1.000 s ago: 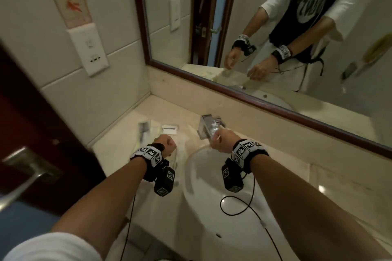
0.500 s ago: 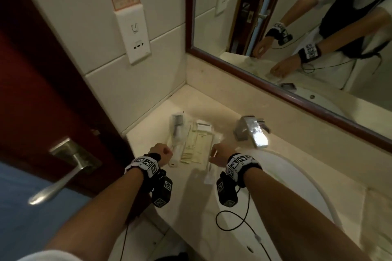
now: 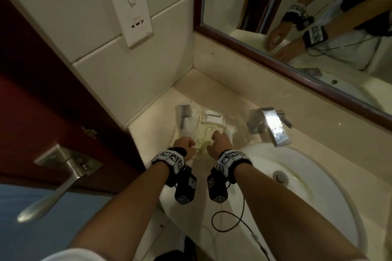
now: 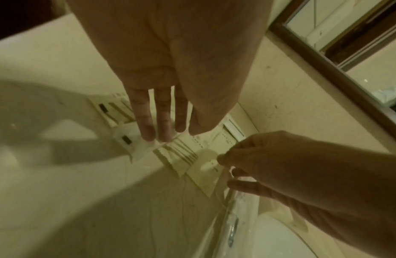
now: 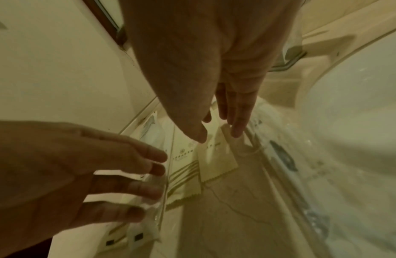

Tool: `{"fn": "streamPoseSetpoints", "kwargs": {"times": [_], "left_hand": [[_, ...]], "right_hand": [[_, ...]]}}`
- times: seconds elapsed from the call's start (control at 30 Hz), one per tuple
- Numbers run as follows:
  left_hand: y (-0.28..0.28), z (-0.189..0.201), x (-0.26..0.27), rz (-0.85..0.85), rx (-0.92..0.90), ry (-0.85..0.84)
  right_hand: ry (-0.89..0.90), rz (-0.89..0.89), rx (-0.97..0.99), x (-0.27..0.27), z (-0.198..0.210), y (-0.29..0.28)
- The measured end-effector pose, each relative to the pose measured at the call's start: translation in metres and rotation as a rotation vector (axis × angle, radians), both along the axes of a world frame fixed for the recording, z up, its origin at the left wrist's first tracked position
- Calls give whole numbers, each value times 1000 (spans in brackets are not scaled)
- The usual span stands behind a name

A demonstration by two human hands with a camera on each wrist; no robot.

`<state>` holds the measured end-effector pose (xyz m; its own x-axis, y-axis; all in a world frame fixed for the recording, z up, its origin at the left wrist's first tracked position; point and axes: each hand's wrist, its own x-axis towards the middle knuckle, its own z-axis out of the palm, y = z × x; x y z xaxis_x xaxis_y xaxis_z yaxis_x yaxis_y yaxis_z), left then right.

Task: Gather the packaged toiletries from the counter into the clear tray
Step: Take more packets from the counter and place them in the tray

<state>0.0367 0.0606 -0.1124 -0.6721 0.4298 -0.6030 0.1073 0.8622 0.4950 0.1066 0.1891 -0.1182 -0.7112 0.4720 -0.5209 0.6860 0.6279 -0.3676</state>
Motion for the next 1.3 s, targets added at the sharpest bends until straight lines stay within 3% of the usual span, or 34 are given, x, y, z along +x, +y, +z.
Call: {"fn": "streamPoseSetpoints", "kwargs": {"times": [0.17,0.3,0.67,0.93,1.07,1.3], "left_hand": [[22,-11,-6,42,-8,-39],[28,-15,-6,99,16,73],[43,-22,-7,294,77,-148],[44,-24,-7,267,119,-211],[45,-21,-5,189,94,-138],[45,-13,-1,91,183,-167]], "right_hand": [[15,-79,57,-13,-18,-3],[87,-177,11,-17,-23,-6],[202,-355,-198,-14,-21,10],[100,-311,-211,-16,-19,19],[117,-278,-213,-17,-17,22],[54,-116,-253,-17,-4,30]]}}
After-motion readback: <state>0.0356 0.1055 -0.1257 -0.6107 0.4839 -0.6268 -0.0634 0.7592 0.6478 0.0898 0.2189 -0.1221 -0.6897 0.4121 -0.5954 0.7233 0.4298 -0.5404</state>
